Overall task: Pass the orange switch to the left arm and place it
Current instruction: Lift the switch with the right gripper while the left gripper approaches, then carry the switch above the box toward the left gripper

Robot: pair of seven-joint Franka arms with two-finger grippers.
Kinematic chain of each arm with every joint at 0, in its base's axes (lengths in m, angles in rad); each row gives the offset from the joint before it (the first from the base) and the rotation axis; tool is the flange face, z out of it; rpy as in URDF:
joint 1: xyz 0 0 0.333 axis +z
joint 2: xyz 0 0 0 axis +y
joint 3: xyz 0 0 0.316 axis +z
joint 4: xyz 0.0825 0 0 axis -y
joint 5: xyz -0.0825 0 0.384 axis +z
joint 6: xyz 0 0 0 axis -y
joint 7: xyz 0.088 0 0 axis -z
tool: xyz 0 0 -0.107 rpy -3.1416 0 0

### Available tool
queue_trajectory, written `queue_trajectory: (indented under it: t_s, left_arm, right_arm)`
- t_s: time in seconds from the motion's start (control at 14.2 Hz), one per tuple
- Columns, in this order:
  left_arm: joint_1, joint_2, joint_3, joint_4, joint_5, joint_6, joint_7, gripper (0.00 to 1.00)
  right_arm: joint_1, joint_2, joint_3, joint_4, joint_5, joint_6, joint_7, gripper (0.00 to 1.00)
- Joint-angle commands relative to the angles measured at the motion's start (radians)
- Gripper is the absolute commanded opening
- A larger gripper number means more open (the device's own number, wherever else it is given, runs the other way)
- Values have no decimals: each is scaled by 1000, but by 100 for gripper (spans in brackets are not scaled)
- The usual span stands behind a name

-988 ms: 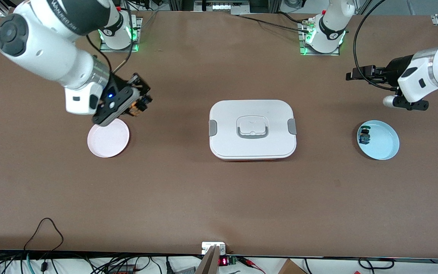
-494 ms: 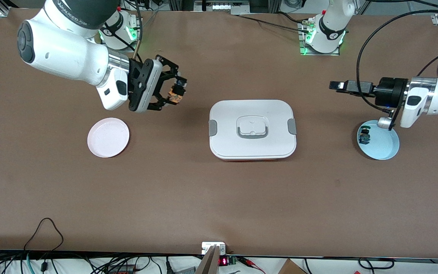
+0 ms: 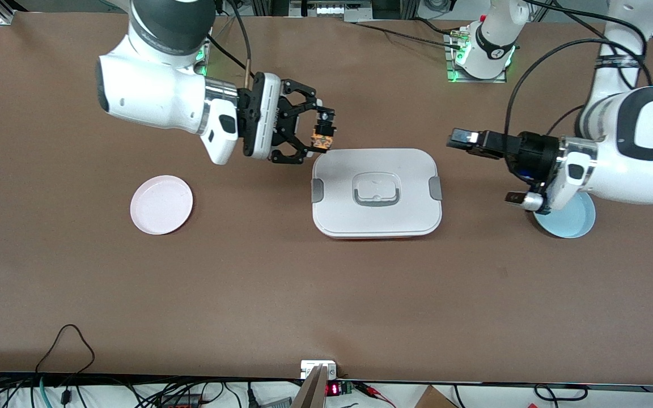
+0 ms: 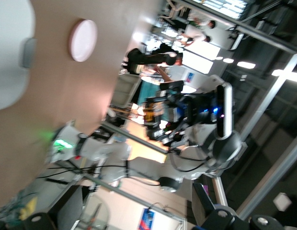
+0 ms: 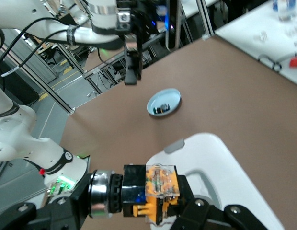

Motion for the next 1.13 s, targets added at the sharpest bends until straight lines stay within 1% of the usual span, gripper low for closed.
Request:
queue_trajectory:
  t_s: [0.0,0.14,0.21,0.28,0.35,0.42,0.56,0.64,0.71,0.78,1.06]
  left_arm:
    - [-15,-32,-36,-97,-160,77,48,100]
    - [-15,-33,-116,-125,-207,181,74,100]
    - [-17,-33,-148,-131,-222,221,121,100]
    - [-17,-26,-168,-134,-230,241,166,100]
    - [-18,-23,-173,-132,-230,244,175,100]
    - [-18,-24,-178,-134,-231,248,180,100]
    - [-20,-36,-187,-132,-238,248,180,100]
    - [-9,-36,-225,-132,-241,248,180,100]
    - [-4,-41,-245,-134,-242,249,180,100]
    - [-12,-49,-248,-142,-244,251,180,100]
    - [-14,-96,-256,-168,-244,248,178,100]
  right_arm:
    - [25,7,-2,3,111,23,-193,1]
    - [31,11,-1,0,165,17,-270,1]
    - [30,14,-1,0,202,2,-301,1]
    - [31,23,-2,0,256,-23,-324,1]
    - [31,25,-2,-1,317,-46,-341,1]
    - [33,27,-2,-1,352,-55,-349,1]
    - [34,28,-1,-1,385,-55,-352,1]
    - [40,28,-1,-1,411,-55,-353,1]
    - [45,28,-1,-1,438,-55,-369,1]
    - [48,30,-2,-1,457,-55,-389,1]
    - [50,36,-2,-3,460,-54,-412,1]
